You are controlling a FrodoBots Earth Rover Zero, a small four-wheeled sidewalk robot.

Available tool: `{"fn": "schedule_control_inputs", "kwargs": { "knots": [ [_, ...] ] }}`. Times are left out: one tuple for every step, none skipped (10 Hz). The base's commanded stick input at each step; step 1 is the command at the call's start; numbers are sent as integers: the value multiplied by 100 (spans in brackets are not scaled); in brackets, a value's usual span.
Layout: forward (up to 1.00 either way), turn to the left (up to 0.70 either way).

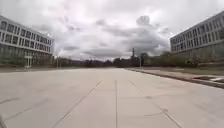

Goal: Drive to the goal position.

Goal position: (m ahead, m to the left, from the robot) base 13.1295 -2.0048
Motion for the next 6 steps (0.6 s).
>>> {"fn": "schedule_control_inputs", "kwargs": {
  "knots": [
    [70, 0],
    [70, 0],
    [70, 0],
    [70, 0],
    [70, 0],
    [70, 0]
  ]
}}
